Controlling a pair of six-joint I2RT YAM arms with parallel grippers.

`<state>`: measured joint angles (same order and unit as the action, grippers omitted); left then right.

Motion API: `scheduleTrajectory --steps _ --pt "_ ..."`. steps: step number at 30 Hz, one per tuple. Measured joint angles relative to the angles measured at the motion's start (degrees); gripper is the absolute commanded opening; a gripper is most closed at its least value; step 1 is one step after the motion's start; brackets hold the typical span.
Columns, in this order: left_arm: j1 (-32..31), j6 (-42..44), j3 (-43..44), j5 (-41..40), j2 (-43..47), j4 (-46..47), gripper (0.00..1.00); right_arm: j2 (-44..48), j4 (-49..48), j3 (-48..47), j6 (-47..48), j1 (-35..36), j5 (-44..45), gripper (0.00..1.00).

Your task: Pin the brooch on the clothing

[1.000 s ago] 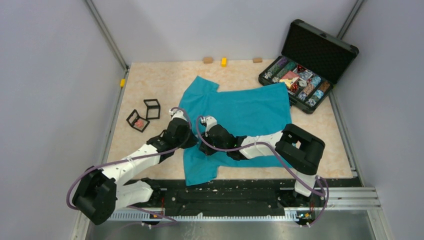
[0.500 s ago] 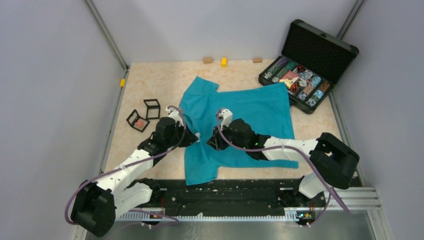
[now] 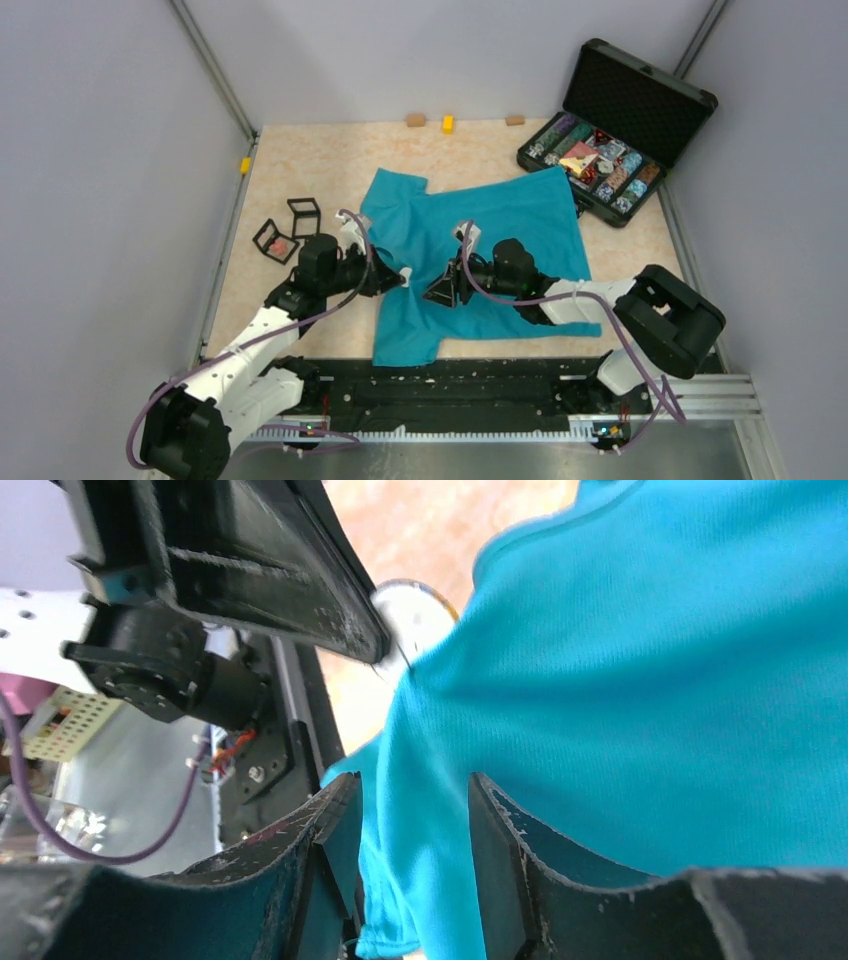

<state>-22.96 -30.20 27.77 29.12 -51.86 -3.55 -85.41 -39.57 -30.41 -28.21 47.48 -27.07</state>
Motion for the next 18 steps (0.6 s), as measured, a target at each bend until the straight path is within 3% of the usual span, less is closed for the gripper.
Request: scheduleTrajectory --steps 8,18 --pt "0.00 0.11 0.00 5.84 -0.94 0.85 0.00 -1.09 -8.44 0.07 -2.97 -1.27 -4.81 0.45" --pt "0.00 -0.15 -0.15 9.46 -1.05 3.74 0.00 -3.63 -11.54 0.07 -4.74 -2.05 -6.43 0.42"
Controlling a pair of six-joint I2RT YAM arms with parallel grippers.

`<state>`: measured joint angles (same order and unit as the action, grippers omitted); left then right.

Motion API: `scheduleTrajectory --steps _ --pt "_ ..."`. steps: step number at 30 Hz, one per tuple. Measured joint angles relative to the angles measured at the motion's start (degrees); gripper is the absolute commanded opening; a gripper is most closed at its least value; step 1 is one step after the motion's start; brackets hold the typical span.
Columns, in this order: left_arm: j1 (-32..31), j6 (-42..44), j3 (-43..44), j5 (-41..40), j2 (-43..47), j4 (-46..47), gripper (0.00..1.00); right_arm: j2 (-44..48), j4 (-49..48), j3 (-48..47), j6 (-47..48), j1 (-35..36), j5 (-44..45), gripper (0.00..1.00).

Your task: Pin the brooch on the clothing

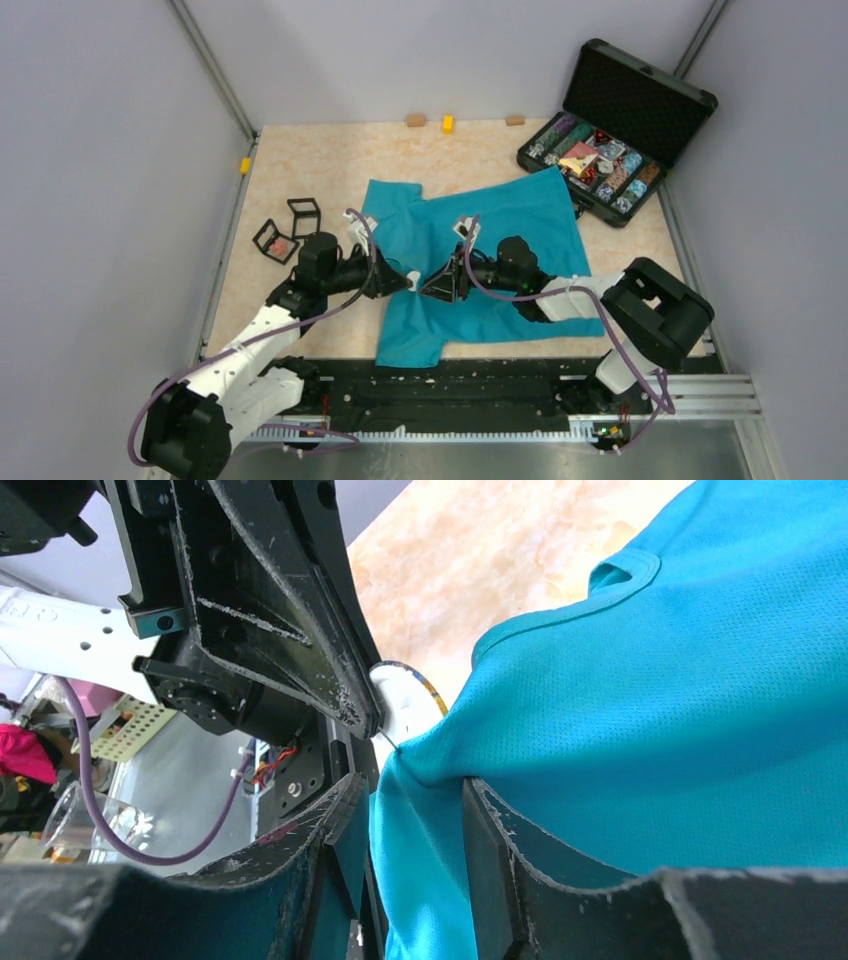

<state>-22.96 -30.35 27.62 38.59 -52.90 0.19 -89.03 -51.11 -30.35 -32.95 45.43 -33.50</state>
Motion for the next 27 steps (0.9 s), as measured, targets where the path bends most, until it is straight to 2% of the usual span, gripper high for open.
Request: scheduleTrajectory --steps 8,21,27 --pt "0.00 -0.11 -0.11 1.46 -0.13 0.81 0.00 -0.68 -1.46 0.00 -1.36 -1.27 -1.36 0.43" --pt "-0.11 -0.59 -0.11 2.99 -0.63 2.01 0.00 -1.53 -1.57 -0.11 -2.27 -2.08 -2.67 0.38" --pt "-0.76 -0.59 -0.11 3.04 -0.74 2.84 0.00 -2.25 -4.11 -0.11 -4.68 -3.50 -5.27 0.40"
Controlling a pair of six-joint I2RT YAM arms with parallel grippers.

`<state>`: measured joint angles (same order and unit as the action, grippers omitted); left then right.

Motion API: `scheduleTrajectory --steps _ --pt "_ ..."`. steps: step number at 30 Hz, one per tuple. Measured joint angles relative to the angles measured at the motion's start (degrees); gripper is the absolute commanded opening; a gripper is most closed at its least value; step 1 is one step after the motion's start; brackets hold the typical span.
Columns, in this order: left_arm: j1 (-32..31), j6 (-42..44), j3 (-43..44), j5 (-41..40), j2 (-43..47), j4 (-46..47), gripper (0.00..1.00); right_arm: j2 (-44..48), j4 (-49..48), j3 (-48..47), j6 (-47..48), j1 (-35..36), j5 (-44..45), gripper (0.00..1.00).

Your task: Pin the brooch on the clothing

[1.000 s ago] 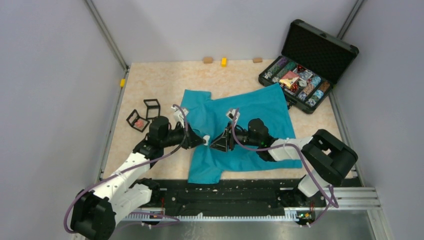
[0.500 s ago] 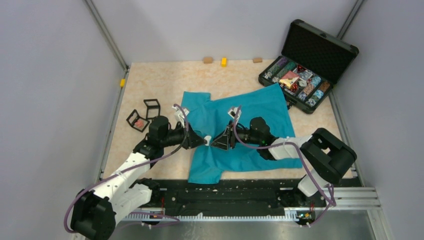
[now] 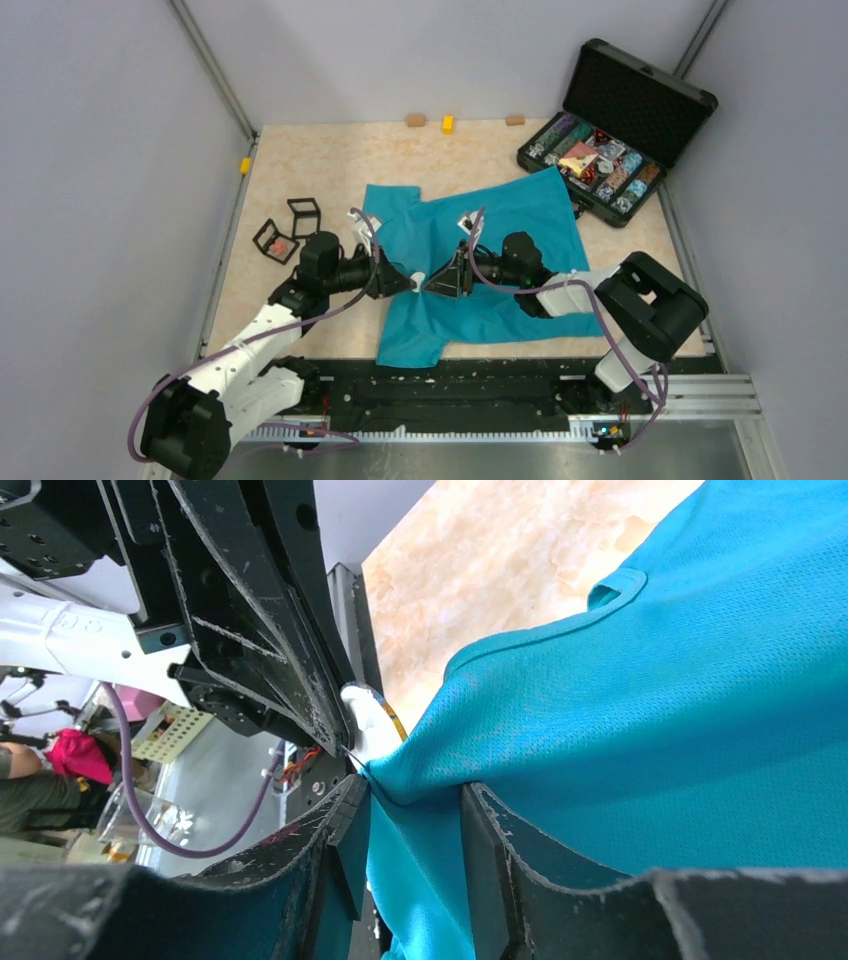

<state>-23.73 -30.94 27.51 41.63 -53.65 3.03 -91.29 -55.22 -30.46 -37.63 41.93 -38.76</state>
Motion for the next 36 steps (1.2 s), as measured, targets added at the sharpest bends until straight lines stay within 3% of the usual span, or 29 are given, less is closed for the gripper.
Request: scheduleTrajectory --steps 6,11,21,36 --pt "-0.72 0.00 0.00 0.81 -0.59 0.02 0.00 -1.20 -2.58 0.00 -2.05 -0.17 -1.70 0.40" --pt "-1.20 -0.07 0.00 1.27 -0.61 0.37 0.00 -1.46 -4.20 0.00 -3.28 -0.35 -2.95 0.31" --pt "-1.73 -0.24 0.00 2.16 -1.05 0.74 0.00 -4.42 -9.49 0.00 -6.19 -0.98 -7.37 0.27" --pt "-2.32 0.24 0.00 3.56 -2.91 1.03 0.00 -7.10 -9.73 -1.55 -7.91 -1.55 -12.35 0.13"
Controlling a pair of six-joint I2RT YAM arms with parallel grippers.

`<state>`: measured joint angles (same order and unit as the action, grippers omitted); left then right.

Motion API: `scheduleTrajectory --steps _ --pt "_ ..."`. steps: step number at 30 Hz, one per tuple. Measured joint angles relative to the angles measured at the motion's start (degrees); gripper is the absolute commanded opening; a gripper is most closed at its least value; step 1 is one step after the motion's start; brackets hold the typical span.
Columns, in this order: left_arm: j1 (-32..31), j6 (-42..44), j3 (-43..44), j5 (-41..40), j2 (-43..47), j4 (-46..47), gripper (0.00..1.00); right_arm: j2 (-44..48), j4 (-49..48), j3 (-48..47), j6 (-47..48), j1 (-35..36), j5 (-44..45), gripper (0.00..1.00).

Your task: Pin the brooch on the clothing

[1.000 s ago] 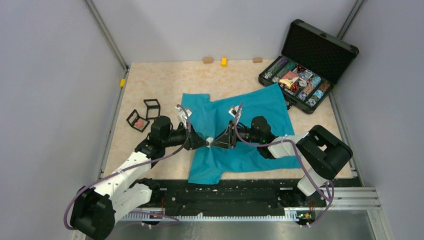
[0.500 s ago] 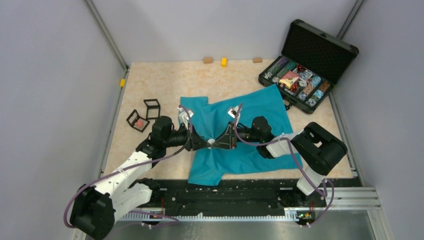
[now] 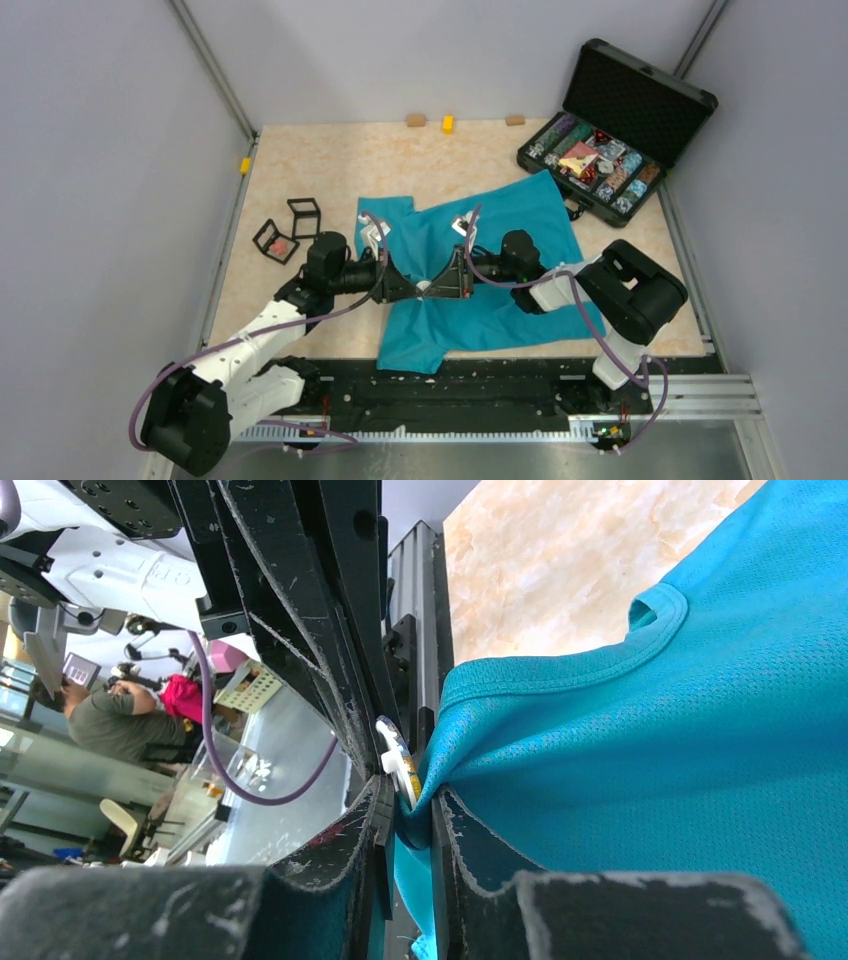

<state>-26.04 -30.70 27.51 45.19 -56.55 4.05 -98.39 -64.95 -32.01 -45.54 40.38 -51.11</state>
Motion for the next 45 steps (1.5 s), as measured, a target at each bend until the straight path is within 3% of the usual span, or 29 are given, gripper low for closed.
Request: scheduleTrajectory --steps 28,33,39,41,43,44,45 --pt "-0.61 0.90 0.00 -5.68 0.68 -0.87 0.00 -0.68 -0.17 0.52 -2.27 -0.37 5.81 0.08" --pt "-0.92 0.87 0.00 -7.48 0.94 -1.49 0.00 -0.68 -0.26 0.57 -2.29 -0.37 6.27 0.13" --pt "-1.86 0.87 0.15 -11.58 0.94 -3.39 0.00 -0.17 -0.11 1.73 -2.05 -0.37 7.37 0.26" --pt "-1.84 0.90 0.59 -13.16 0.94 -5.07 0.08 0.61 0.63 2.40 -1.42 -0.76 8.76 0.33" --pt "-1.79 1.07 0.83 -14.95 0.92 -6.86 0.34 2.03 2.03 3.08 -0.50 -1.64 9.86 0.39" --pt "-1.77 1.29 0.90 -15.69 0.87 -7.89 0.43 3.30 3.23 3.30 0.17 -1.99 10.56 0.41" --pt "-1.77 1.18 1.07 -16.63 0.85 -9.16 0.45 4.37 3.91 3.45 0.81 -2.10 11.08 0.42"
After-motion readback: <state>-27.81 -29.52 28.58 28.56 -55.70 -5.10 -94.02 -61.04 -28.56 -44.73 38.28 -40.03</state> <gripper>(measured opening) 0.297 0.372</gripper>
